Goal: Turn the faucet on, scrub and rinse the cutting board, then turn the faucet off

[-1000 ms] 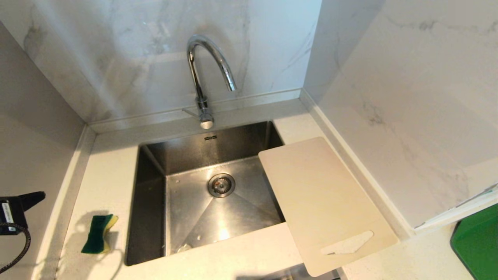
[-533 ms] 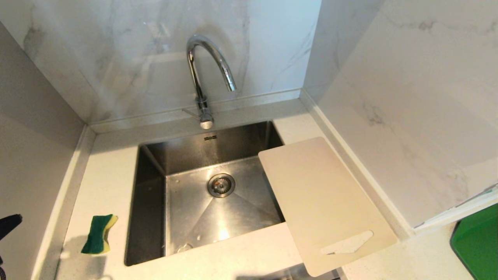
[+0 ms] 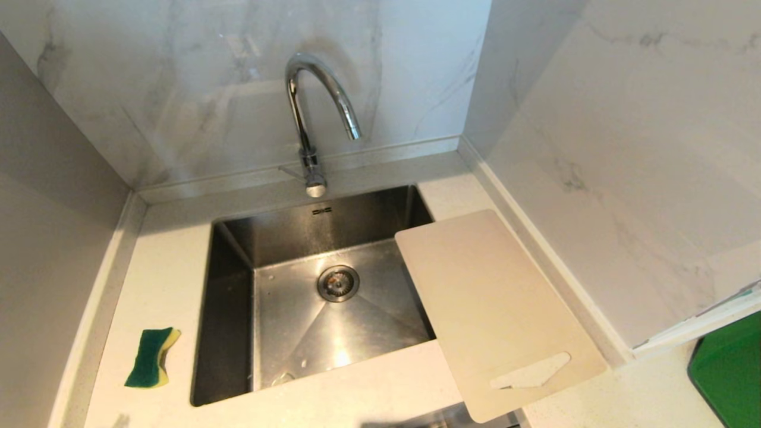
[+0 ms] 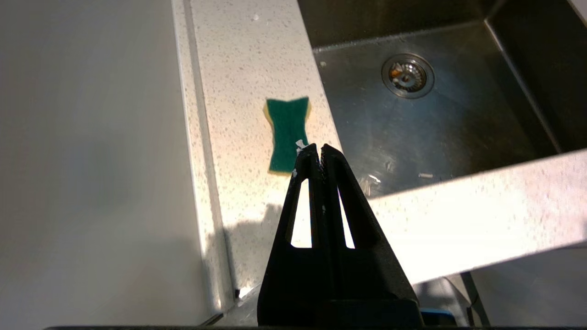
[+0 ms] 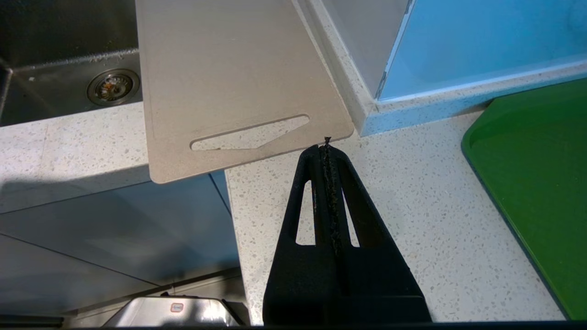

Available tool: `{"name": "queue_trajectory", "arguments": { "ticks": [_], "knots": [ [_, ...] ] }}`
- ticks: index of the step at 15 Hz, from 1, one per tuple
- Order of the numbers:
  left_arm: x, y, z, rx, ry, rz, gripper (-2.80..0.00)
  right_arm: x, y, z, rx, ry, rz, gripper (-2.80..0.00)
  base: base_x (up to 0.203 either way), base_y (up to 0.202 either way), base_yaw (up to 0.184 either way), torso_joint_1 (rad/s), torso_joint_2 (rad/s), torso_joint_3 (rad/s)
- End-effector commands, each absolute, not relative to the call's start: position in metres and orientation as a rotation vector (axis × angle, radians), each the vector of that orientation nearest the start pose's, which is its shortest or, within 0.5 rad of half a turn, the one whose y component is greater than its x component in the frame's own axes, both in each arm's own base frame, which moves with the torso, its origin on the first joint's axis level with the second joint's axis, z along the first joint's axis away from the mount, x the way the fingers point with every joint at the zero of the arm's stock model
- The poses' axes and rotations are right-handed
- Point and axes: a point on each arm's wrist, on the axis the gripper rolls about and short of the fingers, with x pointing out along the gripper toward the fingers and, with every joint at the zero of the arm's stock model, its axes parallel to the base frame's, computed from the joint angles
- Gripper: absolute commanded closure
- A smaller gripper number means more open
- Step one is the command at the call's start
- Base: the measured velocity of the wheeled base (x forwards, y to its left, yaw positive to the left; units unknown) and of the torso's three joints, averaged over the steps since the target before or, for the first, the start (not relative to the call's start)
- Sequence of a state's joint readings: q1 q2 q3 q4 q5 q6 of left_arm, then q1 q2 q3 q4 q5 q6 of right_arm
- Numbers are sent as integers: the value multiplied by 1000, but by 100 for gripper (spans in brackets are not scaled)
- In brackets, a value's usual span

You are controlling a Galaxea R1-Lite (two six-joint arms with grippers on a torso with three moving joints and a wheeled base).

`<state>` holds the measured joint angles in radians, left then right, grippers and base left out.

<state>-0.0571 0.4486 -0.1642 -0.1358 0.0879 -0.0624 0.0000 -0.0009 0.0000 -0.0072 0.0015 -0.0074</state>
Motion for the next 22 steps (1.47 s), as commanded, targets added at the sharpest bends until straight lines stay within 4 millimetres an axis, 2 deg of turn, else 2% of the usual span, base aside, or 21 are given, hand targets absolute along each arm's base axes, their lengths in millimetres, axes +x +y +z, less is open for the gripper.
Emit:
{"name": "queue_trajectory", "arguments": {
  "ticks": [1,2,3,7,12,22],
  "knots": [
    [1,2,115,-24,96,5,0,-23,0,76,-8,-6,2,0,0,0,0,0,0,0],
    [2,2,101,-9,123,2,0,-23,0,76,-8,-6,2,0,0,0,0,0,0,0],
    [2,2,96,-3,109,0,0,-23,0,76,-8,-6,2,0,0,0,0,0,0,0],
    [-4,2,93,-1,64,47,0,-23,0,76,-8,-6,2,0,0,0,0,0,0,0],
    [-23,0,74,21,1,2,0,-23,0,76,-8,-6,2,0,0,0,0,0,0,0],
    [-23,0,74,-6,8,6,0,-23,0,76,-8,-6,2,0,0,0,0,0,0,0]
  ]
}}
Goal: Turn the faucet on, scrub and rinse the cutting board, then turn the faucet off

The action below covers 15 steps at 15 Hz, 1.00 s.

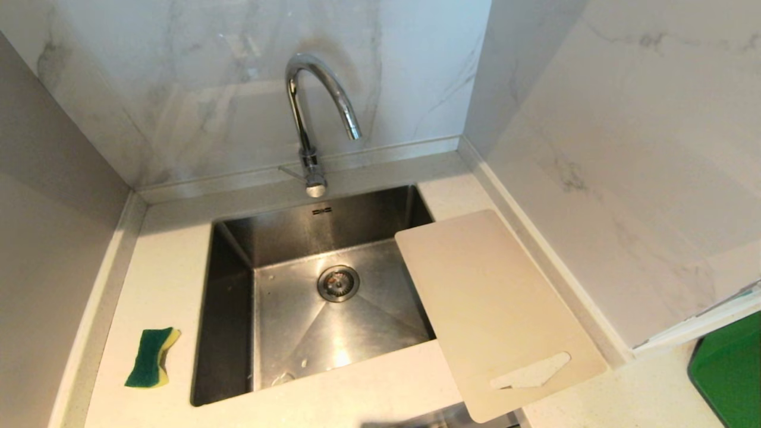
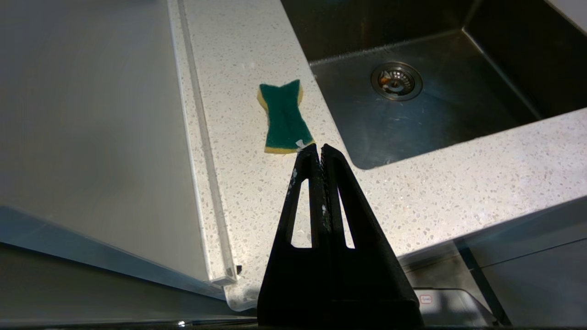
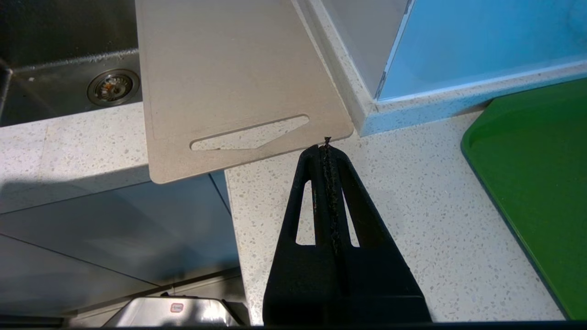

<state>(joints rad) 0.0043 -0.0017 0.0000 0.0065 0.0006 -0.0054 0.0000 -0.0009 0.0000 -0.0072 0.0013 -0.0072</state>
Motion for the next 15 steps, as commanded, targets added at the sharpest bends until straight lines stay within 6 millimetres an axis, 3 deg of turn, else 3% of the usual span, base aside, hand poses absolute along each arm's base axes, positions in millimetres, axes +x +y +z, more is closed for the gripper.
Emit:
{"name": "queue_trajectory", "arguments": {
  "ticks": [1,15],
  "knots": [
    [-23,0,74,-6,8,5,0,-23,0,76,-8,-6,2,0,0,0,0,0,0,0],
    [-23,0,74,-5,7,3,0,-23,0,76,-3,-6,2,0,0,0,0,0,0,0]
  ]
}}
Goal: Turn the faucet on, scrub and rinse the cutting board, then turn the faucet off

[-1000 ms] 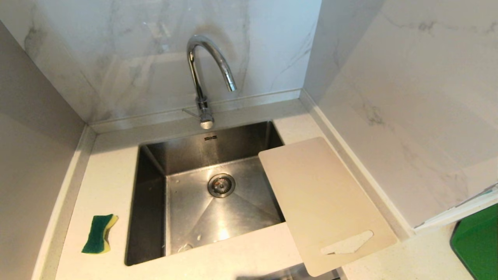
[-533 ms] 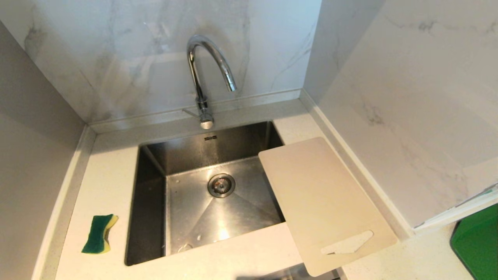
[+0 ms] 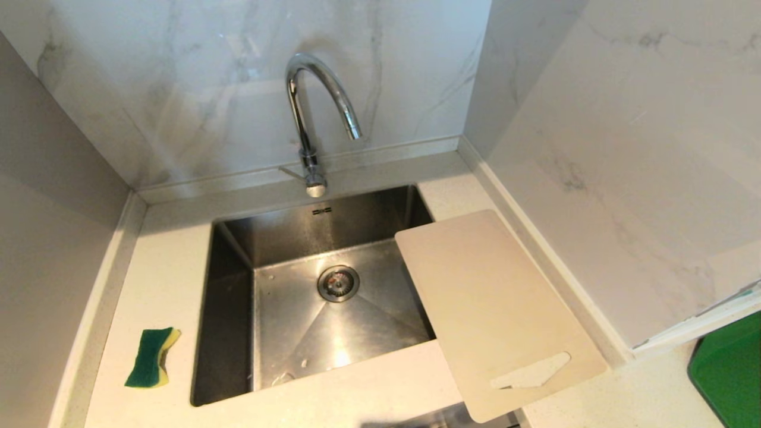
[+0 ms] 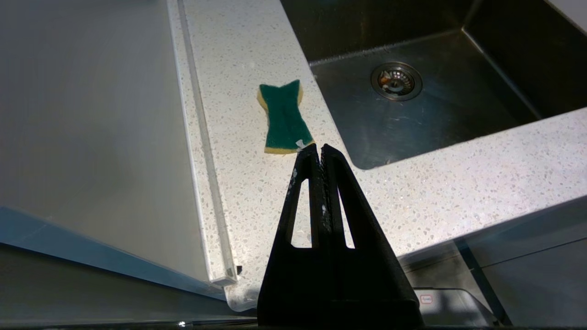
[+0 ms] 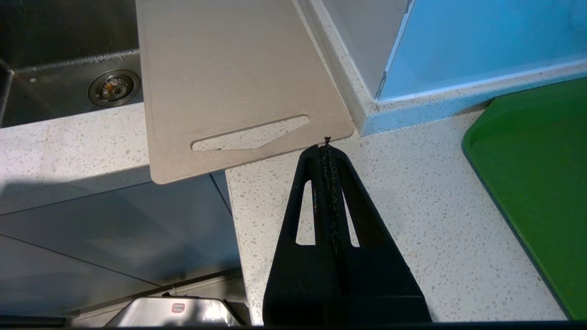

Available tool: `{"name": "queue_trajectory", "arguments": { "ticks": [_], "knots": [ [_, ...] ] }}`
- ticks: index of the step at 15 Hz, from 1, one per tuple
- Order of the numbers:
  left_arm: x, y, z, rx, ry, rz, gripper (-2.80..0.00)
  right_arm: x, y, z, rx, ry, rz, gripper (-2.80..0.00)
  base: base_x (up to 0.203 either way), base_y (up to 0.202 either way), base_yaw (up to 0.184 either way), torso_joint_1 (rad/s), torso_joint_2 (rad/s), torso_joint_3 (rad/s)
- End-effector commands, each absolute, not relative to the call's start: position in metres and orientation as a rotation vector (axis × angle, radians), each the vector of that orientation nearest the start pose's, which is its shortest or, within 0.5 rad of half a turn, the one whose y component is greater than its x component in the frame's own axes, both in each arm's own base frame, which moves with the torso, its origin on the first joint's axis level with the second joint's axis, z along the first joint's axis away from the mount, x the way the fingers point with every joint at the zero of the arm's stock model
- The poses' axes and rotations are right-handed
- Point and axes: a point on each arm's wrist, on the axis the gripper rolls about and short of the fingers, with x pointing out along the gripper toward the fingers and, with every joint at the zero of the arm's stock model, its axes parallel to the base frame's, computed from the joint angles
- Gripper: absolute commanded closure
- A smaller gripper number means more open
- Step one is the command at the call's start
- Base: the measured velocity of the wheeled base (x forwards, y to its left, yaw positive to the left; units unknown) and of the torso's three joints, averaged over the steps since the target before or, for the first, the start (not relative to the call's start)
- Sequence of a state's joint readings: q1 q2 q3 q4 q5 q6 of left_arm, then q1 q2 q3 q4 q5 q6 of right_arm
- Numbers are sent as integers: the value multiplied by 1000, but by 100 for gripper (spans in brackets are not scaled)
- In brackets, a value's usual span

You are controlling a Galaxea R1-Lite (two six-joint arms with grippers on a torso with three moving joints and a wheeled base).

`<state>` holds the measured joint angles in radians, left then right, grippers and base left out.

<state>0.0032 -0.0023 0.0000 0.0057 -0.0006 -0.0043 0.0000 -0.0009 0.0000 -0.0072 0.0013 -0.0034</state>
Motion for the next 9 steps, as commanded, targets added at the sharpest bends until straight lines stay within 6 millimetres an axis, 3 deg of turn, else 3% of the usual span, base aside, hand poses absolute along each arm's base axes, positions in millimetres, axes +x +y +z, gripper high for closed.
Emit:
{"name": "queue_trajectory", "arguments": {
  "ticks": [1,9],
  "knots": [
    [-23,0,74,-5,6,3,0,-23,0,76,-3,-6,2,0,0,0,0,0,0,0],
    [-23,0,74,-5,8,3,0,-23,0,76,-3,-8,2,0,0,0,0,0,0,0]
  ]
}}
